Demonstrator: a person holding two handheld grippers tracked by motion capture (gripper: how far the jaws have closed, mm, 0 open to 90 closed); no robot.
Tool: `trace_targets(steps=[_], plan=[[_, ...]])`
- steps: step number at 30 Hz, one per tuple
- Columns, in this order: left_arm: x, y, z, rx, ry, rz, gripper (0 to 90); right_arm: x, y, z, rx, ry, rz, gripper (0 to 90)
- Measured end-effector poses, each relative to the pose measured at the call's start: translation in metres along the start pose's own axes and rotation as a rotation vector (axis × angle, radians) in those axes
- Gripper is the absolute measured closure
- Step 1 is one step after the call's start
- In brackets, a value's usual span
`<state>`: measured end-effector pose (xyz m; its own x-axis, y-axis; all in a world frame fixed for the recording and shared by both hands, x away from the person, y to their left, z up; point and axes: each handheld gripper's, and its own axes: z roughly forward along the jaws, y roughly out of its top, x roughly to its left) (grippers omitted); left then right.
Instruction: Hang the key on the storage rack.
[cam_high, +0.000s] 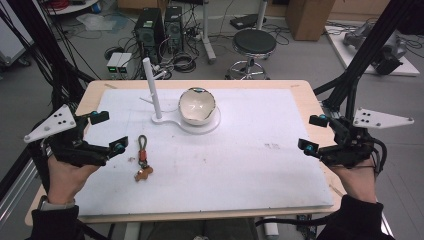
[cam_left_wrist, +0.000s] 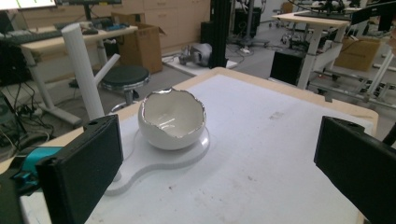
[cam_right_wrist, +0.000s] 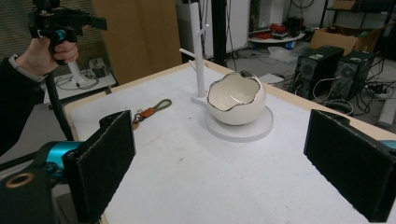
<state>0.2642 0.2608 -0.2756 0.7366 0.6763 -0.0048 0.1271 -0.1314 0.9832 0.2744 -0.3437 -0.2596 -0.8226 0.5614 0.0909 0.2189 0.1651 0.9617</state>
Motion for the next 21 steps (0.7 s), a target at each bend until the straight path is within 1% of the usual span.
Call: trace_targets(steps=[1,2,6,8,9,13,14,16,17,21], plan=[[0.000,0.000,-0.001,0.003,0.013,-0.006,1.7,0.000,0.000,-0.001,0.001,0.002,0.004,8.1],[0.001,0.000,0.000,0.006,0.012,-0.014,1.7,0.000,0.000,-0.001,-0.001,0.002,0.001,8.1],[0.004,-0.003,0.000,0.015,0.019,-0.021,1.7,0.001,0.000,-0.001,-0.001,0.003,0.004,8.1],[0.007,-0.006,0.003,0.027,0.022,-0.035,1.7,0.000,0.000,0.000,0.001,0.004,0.001,8.1],[0.007,-0.006,0.003,0.027,0.022,-0.035,1.7,0.000,-0.001,0.000,0.002,0.005,0.004,8.1],[0.016,-0.014,0.007,0.054,0.029,-0.057,1.7,-0.002,-0.002,0.001,0.004,0.008,0.005,8.1],[0.016,-0.014,0.007,0.054,0.029,-0.057,1.7,-0.002,-0.002,0.001,0.003,0.009,0.005,8.1],[0.021,-0.017,0.007,0.060,0.044,-0.074,1.7,-0.003,-0.002,0.002,0.004,0.008,0.004,8.1],[0.023,-0.019,0.007,0.062,0.052,-0.078,1.7,-0.002,-0.002,0.002,0.008,0.010,0.015,8.1],[0.032,-0.024,0.007,0.079,0.066,-0.095,1.7,-0.003,-0.002,0.003,0.006,0.012,0.007,8.1]])
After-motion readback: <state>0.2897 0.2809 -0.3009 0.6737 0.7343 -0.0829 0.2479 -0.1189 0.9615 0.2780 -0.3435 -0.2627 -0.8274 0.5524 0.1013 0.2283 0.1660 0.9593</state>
